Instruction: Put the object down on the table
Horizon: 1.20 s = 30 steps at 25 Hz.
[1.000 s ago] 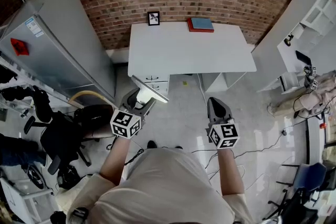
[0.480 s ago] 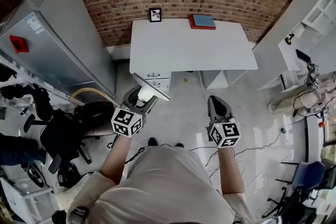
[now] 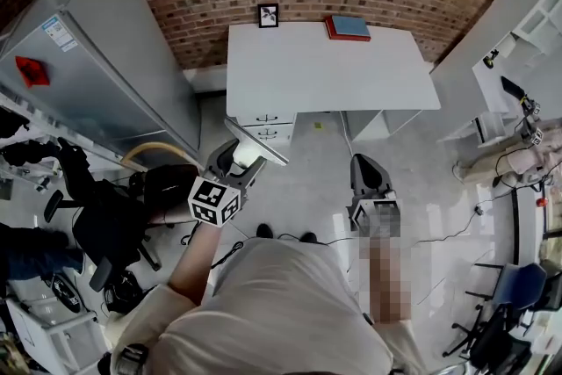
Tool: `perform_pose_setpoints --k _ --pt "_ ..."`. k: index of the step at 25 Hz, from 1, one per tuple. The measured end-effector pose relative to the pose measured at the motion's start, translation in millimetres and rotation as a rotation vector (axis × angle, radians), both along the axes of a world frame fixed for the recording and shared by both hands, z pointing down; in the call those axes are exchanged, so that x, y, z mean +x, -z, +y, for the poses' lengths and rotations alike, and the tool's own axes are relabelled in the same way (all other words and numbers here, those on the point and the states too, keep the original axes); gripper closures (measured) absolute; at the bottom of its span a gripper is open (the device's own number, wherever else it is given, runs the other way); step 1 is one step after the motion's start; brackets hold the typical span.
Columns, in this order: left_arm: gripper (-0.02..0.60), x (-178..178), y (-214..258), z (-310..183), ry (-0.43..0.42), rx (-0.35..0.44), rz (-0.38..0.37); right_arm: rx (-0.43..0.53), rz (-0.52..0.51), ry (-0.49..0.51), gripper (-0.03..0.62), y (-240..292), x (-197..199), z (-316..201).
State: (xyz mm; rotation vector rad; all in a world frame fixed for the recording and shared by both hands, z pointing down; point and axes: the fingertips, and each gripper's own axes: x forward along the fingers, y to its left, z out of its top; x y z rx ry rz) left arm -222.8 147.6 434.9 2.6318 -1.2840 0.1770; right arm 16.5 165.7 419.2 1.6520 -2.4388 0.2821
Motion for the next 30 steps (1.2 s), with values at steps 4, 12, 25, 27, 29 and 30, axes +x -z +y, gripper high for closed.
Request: perform_pose_setpoints --k 4,12,25,27,29,30 --pt "0.304 -15 -5 -3 -0.022 -0.002 0.003 -0.004 0.0 -0.011 0.592 -3 -18 -2" --pt "0.304 -36 -16 -9 -0.051 -0.018 0.003 -0.03 0.002 -0.027 0.592 -14 -42 -2" --pt "0.304 -18 -33 -30 -0.064 -0.049 -0.01 -0.075 -0.012 -0.024 0.592 -37 -28 -18" --pt "0.304 -9 -34 -37 -0.059 -0.051 -0.01 -0.075 -0.007 -0.007 0.592 -38 -22 -28" --pt "0.304 1 -34 -46 -0.051 -0.056 -0.011 -0.079 -0.002 0.01 0.592 -40 -15 -41" --pt "0.304 6 -34 -50 -0.048 -0.059 -0.013 -0.081 -0.001 0.017 0.591 -40 -11 -47"
